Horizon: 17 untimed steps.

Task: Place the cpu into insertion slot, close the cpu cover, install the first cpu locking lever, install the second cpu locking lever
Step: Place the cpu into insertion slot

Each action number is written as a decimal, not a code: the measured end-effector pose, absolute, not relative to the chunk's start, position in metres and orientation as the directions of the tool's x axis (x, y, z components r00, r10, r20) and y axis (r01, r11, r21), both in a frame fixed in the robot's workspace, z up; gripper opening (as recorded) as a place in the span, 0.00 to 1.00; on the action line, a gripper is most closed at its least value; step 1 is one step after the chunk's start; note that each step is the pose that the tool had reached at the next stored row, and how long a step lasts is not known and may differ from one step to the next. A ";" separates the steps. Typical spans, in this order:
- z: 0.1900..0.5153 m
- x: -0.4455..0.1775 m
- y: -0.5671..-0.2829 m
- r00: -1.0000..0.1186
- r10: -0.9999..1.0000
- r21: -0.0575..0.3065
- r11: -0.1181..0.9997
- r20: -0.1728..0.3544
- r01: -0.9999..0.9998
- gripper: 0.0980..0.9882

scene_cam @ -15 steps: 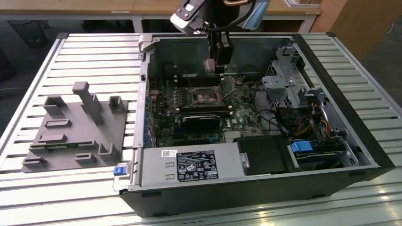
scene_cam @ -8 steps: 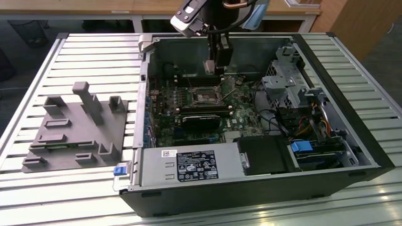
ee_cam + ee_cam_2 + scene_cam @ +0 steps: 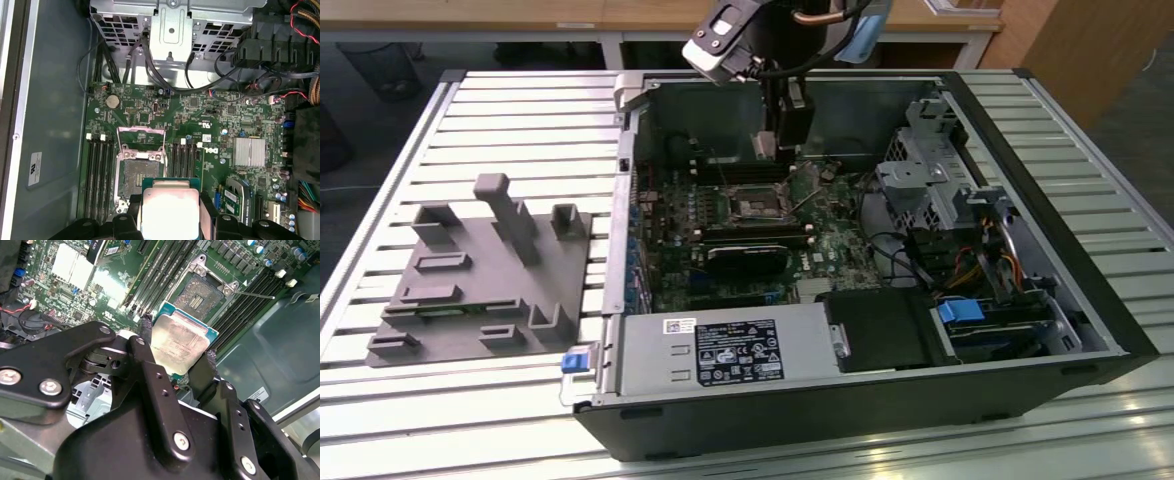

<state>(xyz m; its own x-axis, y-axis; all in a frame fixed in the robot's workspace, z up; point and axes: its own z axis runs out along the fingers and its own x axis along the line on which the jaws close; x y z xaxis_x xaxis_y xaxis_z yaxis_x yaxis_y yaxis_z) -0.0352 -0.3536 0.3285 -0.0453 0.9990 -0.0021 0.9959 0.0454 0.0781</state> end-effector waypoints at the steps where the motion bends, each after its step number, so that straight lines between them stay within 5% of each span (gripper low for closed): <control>1: 0.328 -0.035 -0.354 -0.045 0.999 0.078 0.045 -0.002 0.996 0.50; 17: 0.324 -0.035 -0.354 -0.045 0.999 0.078 0.045 -0.002 0.996 0.50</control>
<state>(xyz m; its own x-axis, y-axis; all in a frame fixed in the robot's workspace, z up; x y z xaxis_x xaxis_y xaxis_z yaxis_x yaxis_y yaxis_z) -0.0352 -0.3536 0.3236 -0.0453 0.9990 -0.0022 0.9959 0.0454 0.0781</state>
